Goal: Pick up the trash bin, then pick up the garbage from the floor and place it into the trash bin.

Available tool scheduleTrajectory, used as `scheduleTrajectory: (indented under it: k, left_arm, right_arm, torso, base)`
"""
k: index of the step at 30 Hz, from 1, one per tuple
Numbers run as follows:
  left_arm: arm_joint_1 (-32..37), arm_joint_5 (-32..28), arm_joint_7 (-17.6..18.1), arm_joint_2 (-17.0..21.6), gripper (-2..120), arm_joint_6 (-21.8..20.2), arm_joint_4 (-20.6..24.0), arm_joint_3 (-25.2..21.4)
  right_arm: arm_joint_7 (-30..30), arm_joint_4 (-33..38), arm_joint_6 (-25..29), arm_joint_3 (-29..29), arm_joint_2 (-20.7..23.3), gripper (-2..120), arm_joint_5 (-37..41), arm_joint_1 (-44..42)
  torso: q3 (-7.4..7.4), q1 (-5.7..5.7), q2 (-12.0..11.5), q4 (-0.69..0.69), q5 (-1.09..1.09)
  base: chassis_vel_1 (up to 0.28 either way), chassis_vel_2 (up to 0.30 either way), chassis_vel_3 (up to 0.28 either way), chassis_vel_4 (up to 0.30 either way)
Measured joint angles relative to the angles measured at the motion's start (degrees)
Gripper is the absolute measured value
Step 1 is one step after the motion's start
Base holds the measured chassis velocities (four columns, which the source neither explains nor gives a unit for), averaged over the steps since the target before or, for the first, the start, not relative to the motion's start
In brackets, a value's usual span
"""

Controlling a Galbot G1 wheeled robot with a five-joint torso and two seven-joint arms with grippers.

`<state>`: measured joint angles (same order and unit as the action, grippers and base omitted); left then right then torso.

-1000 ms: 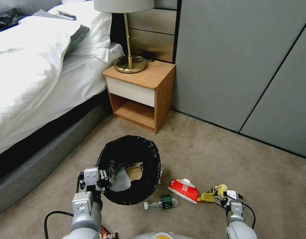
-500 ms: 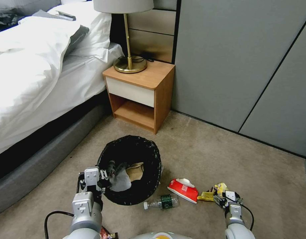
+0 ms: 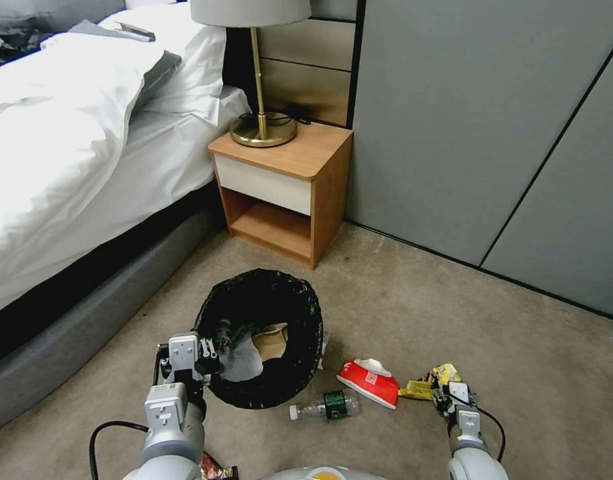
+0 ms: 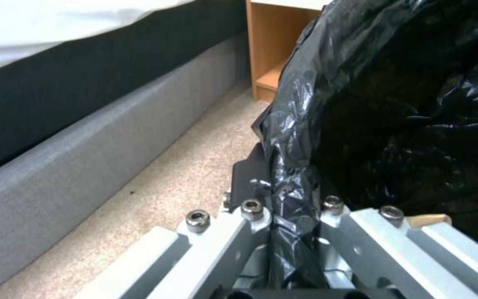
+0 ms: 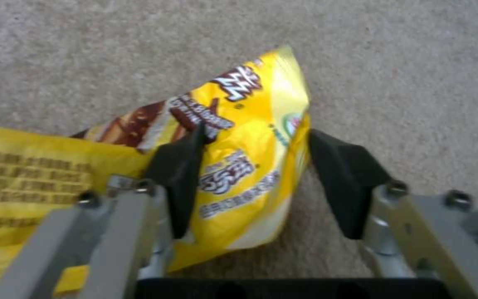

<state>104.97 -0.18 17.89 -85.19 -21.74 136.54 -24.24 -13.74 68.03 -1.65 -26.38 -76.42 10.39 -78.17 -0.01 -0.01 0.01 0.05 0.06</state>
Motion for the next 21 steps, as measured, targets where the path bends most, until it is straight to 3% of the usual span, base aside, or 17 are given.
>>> scheduleTrajectory:
  k: [7, 8, 12, 21]
  left_arm:
    - [0.0, -0.04, -0.01, 0.01, 1, -0.02, -0.1, 0.02]
    - [0.01, -0.04, 0.02, 0.02, 1, -0.02, -0.11, 0.0]
    - [0.12, -0.08, -0.08, 0.02, 1, -0.02, -0.07, 0.06]
    - [0.41, -0.06, -0.07, 0.04, 1, -0.02, 0.05, 0.08]
  right_arm:
    - [0.01, -0.14, 0.32, -0.03, 0.01, 20, 0.0, 0.02]
    - [-0.01, -0.17, 0.31, -0.29, 0.13, 14, 0.02, 0.02]
    - [-0.22, -0.2, 0.48, -0.54, 0.13, 0, -0.15, -0.04]
    - [-0.7, 0.82, 1.31, -0.69, 0.18, 0, -0.77, -0.66]
  torso:
    - [0.01, 0.01, -0.01, 0.02, 0.03]
    - [0.01, 0.01, -0.01, -0.01, -0.09]
    - [0.01, 0.01, -0.02, -0.05, -0.07]
    - [0.02, 0.01, -0.02, -0.09, -0.06]
  base:
    - [0.0, 0.0, 0.0, 0.0]
    - [0.0, 0.0, 0.0, 0.0]
    - [0.0, 0.0, 0.0, 0.0]
    - [0.0, 0.0, 0.0, 0.0]
